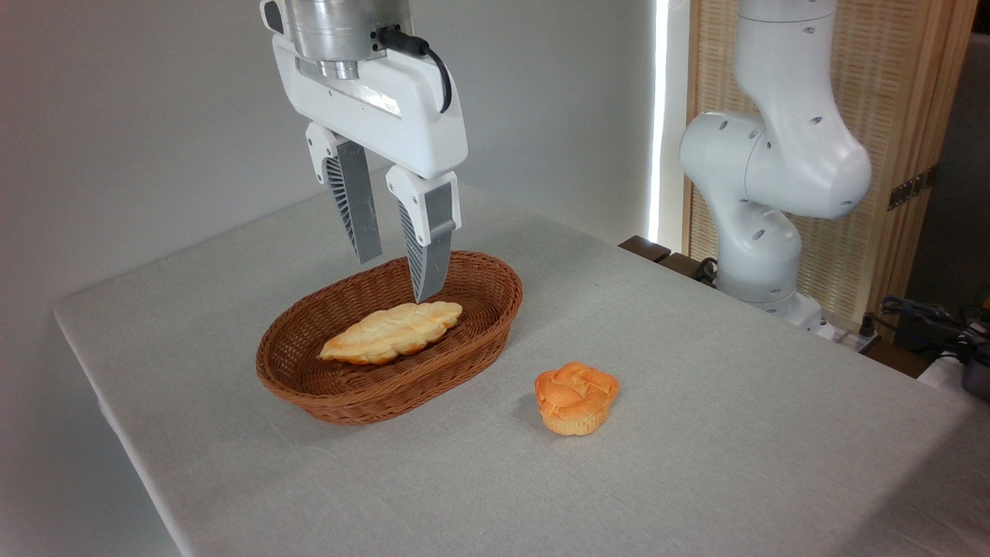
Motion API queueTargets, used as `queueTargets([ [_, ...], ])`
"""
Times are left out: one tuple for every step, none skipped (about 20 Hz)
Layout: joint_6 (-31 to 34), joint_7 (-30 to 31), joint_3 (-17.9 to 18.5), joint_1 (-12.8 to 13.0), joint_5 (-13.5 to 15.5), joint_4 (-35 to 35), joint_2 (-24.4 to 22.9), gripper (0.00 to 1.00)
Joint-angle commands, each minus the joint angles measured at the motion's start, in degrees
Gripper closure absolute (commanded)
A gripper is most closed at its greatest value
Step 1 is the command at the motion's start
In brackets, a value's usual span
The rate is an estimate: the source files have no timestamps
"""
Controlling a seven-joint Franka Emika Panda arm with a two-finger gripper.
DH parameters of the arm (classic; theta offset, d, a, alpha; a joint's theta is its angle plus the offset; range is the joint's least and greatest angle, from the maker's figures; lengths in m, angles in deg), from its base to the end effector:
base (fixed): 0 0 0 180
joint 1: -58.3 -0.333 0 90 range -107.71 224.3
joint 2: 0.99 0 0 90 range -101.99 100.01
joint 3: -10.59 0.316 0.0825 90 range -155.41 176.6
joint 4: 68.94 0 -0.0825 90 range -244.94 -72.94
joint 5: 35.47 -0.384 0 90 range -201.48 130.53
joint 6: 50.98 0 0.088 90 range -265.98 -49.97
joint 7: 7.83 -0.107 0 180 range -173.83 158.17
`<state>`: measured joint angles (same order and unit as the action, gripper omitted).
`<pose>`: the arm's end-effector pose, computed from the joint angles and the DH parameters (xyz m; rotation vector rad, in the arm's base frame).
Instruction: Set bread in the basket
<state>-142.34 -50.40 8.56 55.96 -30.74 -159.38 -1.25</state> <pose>0.5555 -0.0057 0.6259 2.8656 -1.1056 0.0757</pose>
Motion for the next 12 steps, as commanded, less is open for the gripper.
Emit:
queueTargets([
  [1.8, -0.76, 0.02, 0.4, -2.7, 1.15, 0.17, 0.0],
  [1.8, -0.85, -0.07, 0.4, -2.88, 1.15, 0.17, 0.0],
  [1.8, -0.85, -0.07, 0.4, -2.97, 1.15, 0.17, 0.0],
  [1.8, -0.93, -0.16, 0.4, -3.06, 1.15, 0.17, 0.0],
  [1.8, -1.11, -0.25, 0.4, -3.06, 1.15, 0.17, 0.0],
  [1.8, -1.2, -0.25, 0.4, -3.06, 1.15, 0.17, 0.0],
  [1.97, -1.2, -0.25, 0.4, -3.15, 1.15, 0.17, 0.0],
  [2.76, -1.72, -0.25, 0.4, -3.06, 1.15, 0.17, 0.0],
  [3.38, -2.16, -0.25, 0.4, -3.06, 1.23, 0.17, 0.0],
  [3.64, -2.6, -0.25, 0.4, -3.06, 1.15, 0.17, 0.0],
  [3.65, -2.6, -0.25, 0.4, -3.06, 1.23, 0.17, 0.0],
  [3.65, -2.52, -0.16, 0.4, -2.98, 1.24, 0.17, 0.0],
])
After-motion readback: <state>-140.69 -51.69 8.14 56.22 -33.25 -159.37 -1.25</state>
